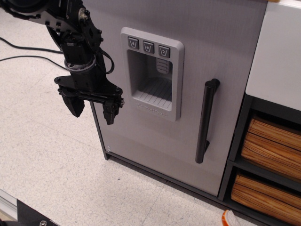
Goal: Open fridge
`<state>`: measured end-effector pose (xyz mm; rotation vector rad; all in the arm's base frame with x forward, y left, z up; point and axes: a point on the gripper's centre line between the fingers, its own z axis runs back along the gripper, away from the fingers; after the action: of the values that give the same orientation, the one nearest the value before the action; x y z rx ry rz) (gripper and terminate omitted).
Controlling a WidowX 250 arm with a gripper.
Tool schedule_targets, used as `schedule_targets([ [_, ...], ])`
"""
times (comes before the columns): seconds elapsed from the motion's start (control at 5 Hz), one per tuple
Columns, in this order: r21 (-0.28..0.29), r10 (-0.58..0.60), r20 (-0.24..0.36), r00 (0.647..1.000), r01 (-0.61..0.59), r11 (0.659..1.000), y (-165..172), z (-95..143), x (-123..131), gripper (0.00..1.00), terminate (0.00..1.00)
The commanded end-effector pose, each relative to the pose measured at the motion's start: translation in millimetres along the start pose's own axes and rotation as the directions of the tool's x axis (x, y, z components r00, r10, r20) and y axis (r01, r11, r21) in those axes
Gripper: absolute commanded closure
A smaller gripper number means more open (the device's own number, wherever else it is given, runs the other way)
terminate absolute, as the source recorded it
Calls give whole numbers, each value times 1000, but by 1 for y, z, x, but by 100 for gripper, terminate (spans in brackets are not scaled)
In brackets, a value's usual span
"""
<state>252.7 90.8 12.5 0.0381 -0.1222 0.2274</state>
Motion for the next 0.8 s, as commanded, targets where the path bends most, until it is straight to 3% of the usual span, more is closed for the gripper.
schedule_targets([
  [0.0,0,0,0,1000,0,1000,0,0,0,0,0],
  [0.2,-34,-105,9,994,106,994,-49,-9,-3,0,0],
  [0.4,-53,-156,100,983,162,985,-94,-7,-3,0,0],
  [0.6,-78,-213,149,966,226,971,-131,-3,0,0,0],
])
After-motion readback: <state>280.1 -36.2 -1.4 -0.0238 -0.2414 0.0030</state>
